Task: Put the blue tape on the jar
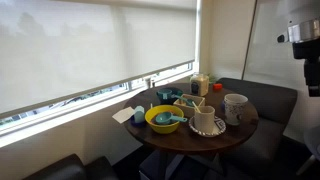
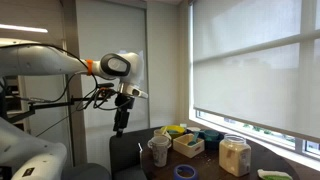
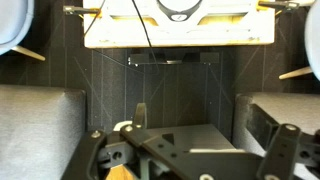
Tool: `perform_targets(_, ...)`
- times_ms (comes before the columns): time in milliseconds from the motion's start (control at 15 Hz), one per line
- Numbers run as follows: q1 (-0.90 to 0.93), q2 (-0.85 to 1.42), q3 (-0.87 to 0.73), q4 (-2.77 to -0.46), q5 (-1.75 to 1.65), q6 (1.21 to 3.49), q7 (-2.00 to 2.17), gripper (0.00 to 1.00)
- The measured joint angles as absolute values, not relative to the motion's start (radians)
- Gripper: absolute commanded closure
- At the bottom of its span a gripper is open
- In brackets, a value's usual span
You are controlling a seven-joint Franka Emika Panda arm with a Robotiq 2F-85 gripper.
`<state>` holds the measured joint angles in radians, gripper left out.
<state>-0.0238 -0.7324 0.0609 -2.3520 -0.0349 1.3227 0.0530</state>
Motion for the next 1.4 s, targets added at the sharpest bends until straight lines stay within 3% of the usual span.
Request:
perform_targets(1133, -0.024, -0.732, 0.061, -2.352, -0.035, 1.323, 0.053, 0.0)
perform_targets(1400, -0.05, -0.731, 0.046, -2.358, -0.05, 1.45, 0.132, 0.0)
